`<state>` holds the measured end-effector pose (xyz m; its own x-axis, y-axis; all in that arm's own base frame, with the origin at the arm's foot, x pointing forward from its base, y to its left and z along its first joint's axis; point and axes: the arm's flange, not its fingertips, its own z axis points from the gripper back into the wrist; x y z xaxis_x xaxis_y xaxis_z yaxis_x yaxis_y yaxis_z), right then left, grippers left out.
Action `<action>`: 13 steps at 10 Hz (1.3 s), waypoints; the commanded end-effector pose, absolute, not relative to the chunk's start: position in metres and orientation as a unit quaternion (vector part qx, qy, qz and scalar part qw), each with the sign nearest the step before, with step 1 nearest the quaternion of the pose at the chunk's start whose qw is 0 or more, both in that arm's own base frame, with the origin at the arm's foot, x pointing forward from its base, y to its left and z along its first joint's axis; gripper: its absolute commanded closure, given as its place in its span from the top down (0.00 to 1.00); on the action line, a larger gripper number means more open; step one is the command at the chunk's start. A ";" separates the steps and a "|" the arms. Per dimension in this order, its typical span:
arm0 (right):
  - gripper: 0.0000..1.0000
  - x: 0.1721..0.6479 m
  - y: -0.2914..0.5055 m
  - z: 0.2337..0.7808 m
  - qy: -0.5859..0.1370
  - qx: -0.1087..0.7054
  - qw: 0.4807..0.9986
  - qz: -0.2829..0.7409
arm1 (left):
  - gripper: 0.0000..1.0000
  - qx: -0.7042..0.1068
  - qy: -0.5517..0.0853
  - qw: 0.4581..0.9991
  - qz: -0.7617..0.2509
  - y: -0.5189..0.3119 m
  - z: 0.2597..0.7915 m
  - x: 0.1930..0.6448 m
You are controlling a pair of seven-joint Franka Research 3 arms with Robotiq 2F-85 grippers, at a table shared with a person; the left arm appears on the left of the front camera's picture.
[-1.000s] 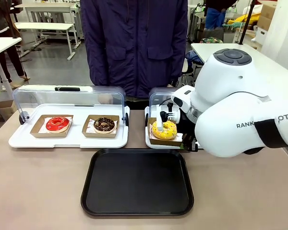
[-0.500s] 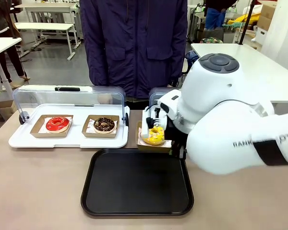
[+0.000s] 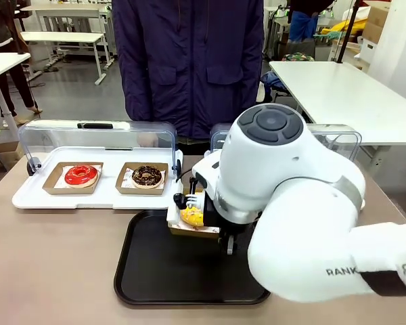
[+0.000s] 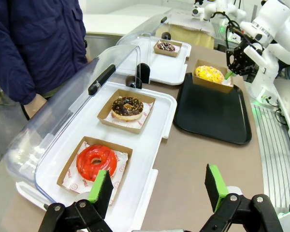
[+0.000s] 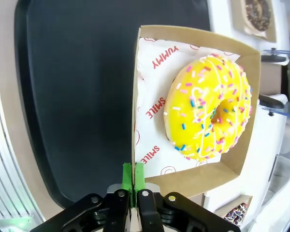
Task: Move the third donut from the left to the tray.
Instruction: Pick up the Paper togo box containing the Donut indicated by the person and place it on the Handle tray.
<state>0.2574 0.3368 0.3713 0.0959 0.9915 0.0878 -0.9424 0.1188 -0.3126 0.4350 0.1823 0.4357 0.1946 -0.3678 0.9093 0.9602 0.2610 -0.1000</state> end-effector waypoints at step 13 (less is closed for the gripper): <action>0.02 0.221 0.322 0.299 -0.094 -0.067 0.730 0.674 | 1.00 -0.363 -0.409 0.679 -0.489 0.181 0.437 0.434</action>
